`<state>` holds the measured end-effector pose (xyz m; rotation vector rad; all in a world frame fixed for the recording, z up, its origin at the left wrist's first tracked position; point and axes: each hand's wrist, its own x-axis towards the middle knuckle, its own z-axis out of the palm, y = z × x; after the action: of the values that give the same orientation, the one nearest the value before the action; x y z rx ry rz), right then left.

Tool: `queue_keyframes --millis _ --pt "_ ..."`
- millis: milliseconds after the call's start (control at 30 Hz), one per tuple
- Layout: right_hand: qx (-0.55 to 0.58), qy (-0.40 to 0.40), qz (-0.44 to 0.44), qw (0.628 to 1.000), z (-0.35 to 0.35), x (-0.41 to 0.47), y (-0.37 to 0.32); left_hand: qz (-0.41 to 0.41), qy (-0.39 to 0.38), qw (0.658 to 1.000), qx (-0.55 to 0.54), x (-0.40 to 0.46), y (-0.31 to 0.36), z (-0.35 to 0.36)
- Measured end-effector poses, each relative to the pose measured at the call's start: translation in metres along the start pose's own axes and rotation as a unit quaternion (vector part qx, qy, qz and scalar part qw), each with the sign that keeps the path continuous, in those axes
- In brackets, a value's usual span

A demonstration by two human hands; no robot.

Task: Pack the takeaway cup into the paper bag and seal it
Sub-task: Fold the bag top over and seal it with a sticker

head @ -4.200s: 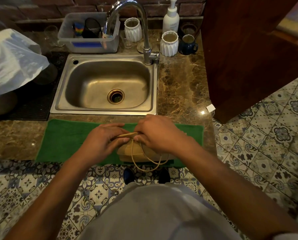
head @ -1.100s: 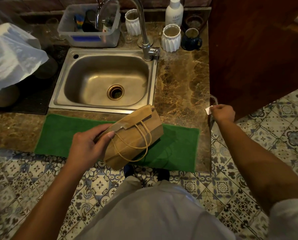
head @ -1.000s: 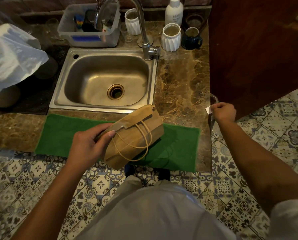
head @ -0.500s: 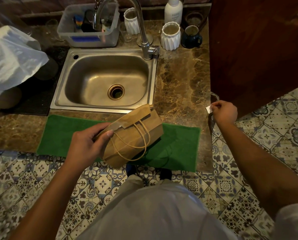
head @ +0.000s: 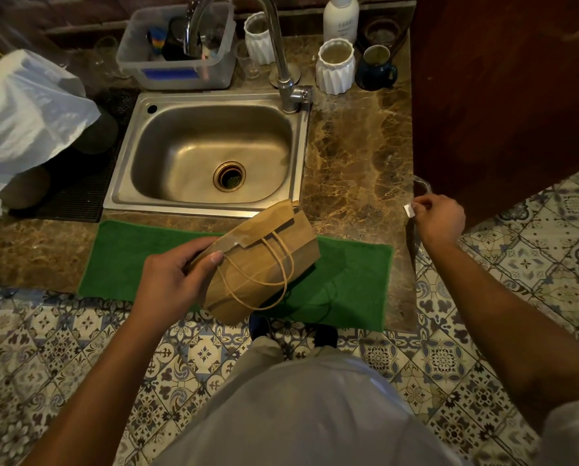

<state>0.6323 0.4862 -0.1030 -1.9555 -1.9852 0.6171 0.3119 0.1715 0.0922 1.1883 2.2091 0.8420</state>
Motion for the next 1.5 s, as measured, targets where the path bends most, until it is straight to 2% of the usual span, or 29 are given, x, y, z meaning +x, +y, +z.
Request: queue_keyframes --millis 600,700,800,867,933,1033,1100,1233,1367,1500 --pt "-0.016 0.007 -0.054 0.998 -0.008 -0.011 0.0 -0.016 -0.018 0.999 0.026 0.0 0.002 -0.004" --pt "0.01 0.023 -0.062 0.998 -0.018 -0.018 -0.009 -0.022 -0.021 0.998 0.047 -0.001 0.003 -0.005" --pt "0.072 0.059 -0.06 0.994 -0.042 -0.023 -0.032 -0.039 -0.093 0.991 0.088 0.002 0.003 -0.014" --pt "0.146 0.045 -0.052 0.987 -0.058 -0.032 -0.049 -0.035 -0.159 0.976 0.144 0.005 0.003 -0.023" --pt "0.212 0.016 -0.052 0.976 -0.067 -0.049 -0.068 -0.03 -0.191 0.963 0.189 0.009 0.004 -0.029" --pt "0.322 -0.04 -0.029 0.946 -0.078 -0.083 -0.097 -0.015 -0.213 0.962 0.171 0.014 0.008 -0.03" --pt "0.394 -0.072 -0.008 0.916 -0.089 -0.107 -0.117 0.004 -0.205 0.97 0.13 0.014 0.01 -0.027" --pt "0.505 -0.145 0.019 0.851 -0.113 -0.154 -0.157 -0.012 -0.167 0.986 -0.023 0.005 0.016 -0.02" --pt "0.545 -0.233 0.005 0.806 -0.121 -0.198 -0.196 -0.036 -0.113 0.984 -0.133 0.0 0.017 -0.015" --pt "0.533 -0.303 0.013 0.79 -0.103 -0.219 -0.225 -0.049 -0.101 0.983 -0.148 -0.002 0.007 -0.009"
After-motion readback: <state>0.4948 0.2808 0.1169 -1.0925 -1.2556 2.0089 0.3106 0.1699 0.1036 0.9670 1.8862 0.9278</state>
